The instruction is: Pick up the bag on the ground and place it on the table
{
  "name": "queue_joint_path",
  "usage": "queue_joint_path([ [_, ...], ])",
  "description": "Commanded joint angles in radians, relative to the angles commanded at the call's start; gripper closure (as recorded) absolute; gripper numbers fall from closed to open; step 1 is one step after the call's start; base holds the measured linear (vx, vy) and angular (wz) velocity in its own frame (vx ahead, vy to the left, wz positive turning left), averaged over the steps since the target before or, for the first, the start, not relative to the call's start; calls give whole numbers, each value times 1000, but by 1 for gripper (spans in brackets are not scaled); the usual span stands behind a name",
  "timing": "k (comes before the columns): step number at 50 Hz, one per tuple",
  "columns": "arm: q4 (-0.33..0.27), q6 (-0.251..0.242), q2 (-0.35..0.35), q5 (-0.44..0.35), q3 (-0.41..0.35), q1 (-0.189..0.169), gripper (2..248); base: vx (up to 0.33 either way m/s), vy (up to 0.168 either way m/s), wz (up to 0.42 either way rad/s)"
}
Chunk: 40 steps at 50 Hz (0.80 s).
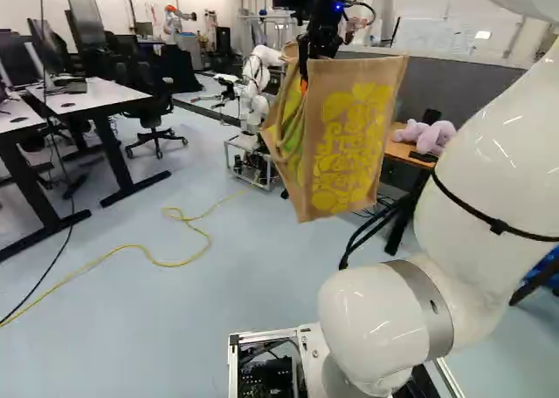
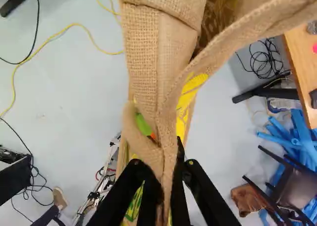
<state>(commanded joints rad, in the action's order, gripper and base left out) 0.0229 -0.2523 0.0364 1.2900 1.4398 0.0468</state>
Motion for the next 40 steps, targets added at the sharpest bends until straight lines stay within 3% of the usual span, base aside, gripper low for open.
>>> queue_joint_path([
  [9,0,0,0,0,0,0,225,59,-46,-270],
  [40,0,0,0,0,0,0,225,57,5,-1],
])
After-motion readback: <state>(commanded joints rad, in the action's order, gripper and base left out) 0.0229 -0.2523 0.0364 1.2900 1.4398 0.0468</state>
